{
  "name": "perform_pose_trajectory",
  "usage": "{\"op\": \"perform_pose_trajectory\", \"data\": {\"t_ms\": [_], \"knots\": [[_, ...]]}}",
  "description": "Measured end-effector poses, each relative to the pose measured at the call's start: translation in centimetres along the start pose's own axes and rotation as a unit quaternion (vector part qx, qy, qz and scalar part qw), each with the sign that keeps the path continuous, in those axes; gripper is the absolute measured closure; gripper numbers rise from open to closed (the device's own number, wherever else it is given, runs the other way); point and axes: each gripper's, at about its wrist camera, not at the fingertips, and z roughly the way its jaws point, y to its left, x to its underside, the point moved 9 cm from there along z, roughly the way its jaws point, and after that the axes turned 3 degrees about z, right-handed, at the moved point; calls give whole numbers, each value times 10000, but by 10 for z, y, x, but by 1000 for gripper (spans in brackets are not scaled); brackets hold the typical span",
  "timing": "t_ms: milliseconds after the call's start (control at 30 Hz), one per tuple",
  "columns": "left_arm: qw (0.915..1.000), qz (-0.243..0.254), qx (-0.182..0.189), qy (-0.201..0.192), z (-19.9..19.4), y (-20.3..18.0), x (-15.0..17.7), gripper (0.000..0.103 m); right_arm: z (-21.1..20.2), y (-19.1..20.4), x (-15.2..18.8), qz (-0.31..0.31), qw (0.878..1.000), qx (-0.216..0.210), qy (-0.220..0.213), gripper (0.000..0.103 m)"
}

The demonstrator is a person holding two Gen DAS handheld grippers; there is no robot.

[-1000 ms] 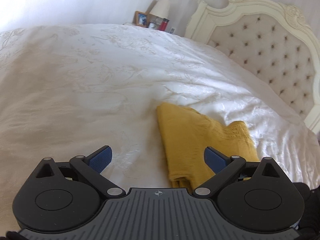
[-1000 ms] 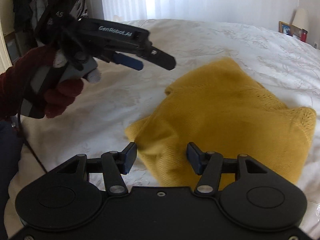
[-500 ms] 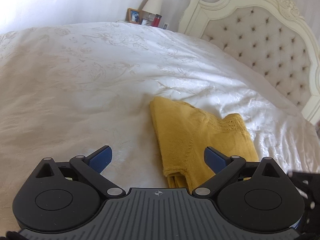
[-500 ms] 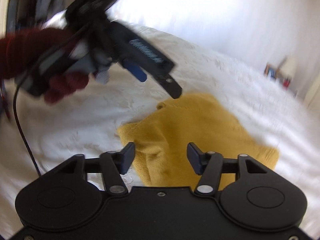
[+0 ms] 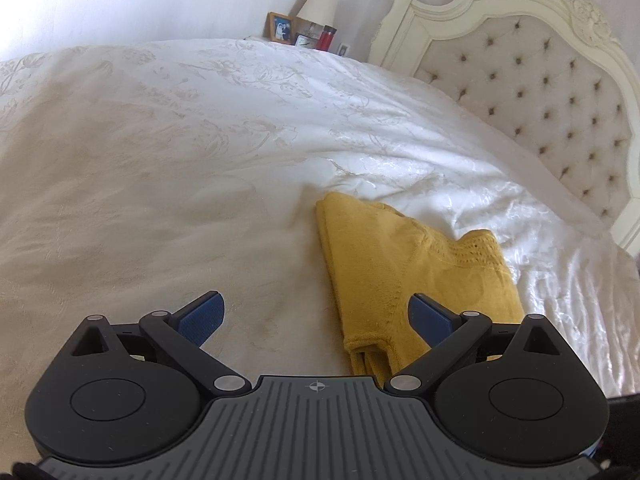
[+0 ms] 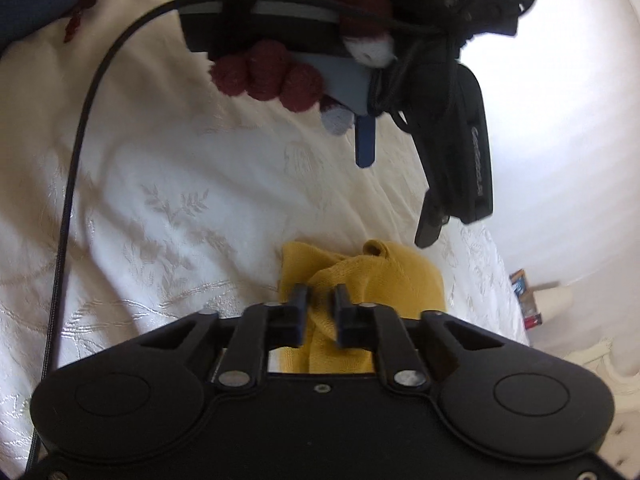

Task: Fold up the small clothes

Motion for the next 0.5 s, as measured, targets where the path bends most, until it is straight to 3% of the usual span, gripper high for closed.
{"op": "perform_pose_trajectory", "data": {"t_ms": [67,133,167,200,233,267,400,500], "knots": [[10000,16,-20,-39,-1,0,-1,3,-1,-15,-1,636,9979,-80,-37,93],[10000,4,-22,-83,-3,0,-3,3,-5,-40,-10,1751,9841,-233,-182,93],[9999,-11,-18,-98,-3,1,-4,3,-7,-53,-13,2452,9683,-389,-280,93],[9999,-23,-14,-99,-3,1,-4,3,-6,-64,-14,3241,9430,-658,-382,93],[10000,-22,-17,-91,-2,1,-3,3,-3,-69,-14,3749,9221,-864,-416,93],[10000,-2,-25,-75,-2,0,-2,3,2,-70,-13,4038,9087,-988,-386,93],[9999,133,-95,-55,-1,-3,1,3,22,-41,-7,4122,9015,-1314,-85,91],[9994,323,-119,-3,1,-11,2,3,23,-31,-4,4048,9052,-1290,-23,79]]}}
